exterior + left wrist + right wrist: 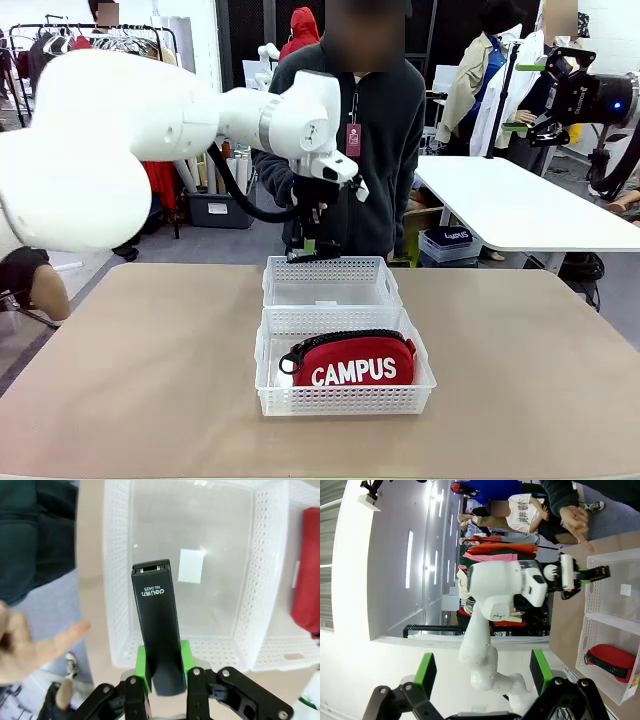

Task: Distribute items into two baskets.
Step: Place the picked Stapler into the Organizing basket as instructed by the person.

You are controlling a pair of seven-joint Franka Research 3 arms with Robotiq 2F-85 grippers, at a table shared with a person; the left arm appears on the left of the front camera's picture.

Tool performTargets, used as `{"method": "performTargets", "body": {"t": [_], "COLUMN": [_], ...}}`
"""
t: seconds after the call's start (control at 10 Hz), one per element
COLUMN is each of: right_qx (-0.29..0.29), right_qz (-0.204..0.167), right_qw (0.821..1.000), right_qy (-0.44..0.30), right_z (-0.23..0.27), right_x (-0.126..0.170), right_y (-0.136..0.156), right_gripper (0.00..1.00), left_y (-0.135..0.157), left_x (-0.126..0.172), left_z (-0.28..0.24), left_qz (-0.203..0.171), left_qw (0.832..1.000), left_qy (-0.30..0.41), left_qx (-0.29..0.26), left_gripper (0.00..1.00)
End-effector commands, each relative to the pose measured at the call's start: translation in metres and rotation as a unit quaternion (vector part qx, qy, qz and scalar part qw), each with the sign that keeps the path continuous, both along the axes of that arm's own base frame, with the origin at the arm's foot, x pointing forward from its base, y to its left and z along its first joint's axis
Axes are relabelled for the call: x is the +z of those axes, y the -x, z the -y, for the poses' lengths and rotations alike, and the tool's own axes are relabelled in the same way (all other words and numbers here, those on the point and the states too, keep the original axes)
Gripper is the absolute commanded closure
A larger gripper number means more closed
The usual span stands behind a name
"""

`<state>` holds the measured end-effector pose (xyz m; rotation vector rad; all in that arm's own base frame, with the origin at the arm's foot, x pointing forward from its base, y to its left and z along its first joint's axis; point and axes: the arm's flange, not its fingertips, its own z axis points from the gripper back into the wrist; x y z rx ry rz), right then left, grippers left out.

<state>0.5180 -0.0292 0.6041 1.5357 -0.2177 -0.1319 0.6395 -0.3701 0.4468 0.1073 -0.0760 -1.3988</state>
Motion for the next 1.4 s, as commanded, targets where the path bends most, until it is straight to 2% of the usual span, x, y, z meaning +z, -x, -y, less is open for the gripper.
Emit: {"method": "performTargets", "body": {"t": [0.0,0.2,0.4,1.0,1.3], "right_qx": [0.001,0.001,0.001,0.001,0.001], "right_qz": [0.001,0.001,0.001,0.001,0.001], "right_qw": [1.0,1.0,1.0,1.0,1.0], "right_qy": [0.0,0.0,0.0,0.0,0.0], "right_z": [-0.002,-0.002,-0.002,-0.002,-0.002], "right_x": [0.002,0.002,0.002,0.002,0.002], "right_y": [0.001,0.001,0.001,0.001,0.001], "right_gripper": [0.0,0.0,0.0,0.0,0.0], "left_y": [-0.016,-0.019,-0.022,-0.023,-0.023], "left_x": [-0.008,-0.029,-0.053,-0.084,-0.086], "left_z": [0.012,0.017,0.029,0.042,0.042], "left_qz": [-0.009,-0.025,-0.024,-0.06,-0.061], "left_qw": [1.0,0.999,0.998,0.995,0.995], "left_qy": [0.003,0.001,-0.013,-0.012,-0.013], "left_qx": [-0.028,-0.041,-0.053,-0.078,-0.078], "left_gripper": [1.0,1.0,1.0,1.0,0.43]}}
